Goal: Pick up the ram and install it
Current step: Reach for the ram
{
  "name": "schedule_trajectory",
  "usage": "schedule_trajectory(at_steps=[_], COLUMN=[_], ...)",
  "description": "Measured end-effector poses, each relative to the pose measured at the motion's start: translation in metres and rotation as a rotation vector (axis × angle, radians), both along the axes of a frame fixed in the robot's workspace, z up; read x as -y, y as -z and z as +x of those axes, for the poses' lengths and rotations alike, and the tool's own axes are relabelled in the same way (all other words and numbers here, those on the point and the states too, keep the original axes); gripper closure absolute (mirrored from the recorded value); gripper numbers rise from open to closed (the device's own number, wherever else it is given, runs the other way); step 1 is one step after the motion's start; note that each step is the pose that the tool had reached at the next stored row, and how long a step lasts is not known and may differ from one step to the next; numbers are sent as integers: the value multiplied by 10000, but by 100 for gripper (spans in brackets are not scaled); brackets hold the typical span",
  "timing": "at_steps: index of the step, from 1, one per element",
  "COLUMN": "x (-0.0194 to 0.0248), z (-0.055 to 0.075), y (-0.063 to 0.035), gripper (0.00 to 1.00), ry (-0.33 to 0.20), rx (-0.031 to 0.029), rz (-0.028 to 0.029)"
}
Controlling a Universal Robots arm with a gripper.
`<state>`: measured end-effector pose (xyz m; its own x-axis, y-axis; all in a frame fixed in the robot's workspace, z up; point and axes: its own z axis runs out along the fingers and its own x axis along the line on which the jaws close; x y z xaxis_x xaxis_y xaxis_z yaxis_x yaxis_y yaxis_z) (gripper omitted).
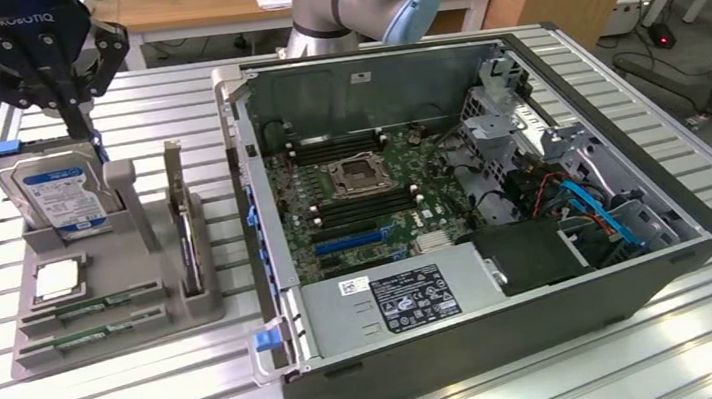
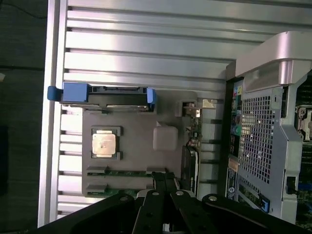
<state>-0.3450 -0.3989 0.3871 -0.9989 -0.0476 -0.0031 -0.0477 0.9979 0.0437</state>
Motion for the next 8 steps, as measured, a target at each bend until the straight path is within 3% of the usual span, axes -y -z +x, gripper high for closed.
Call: schedule_trajectory(at_steps=[8], x=[-3], z=[-111], y=[6], gripper=[91], ry=[0], rx=[0], rz=[-2])
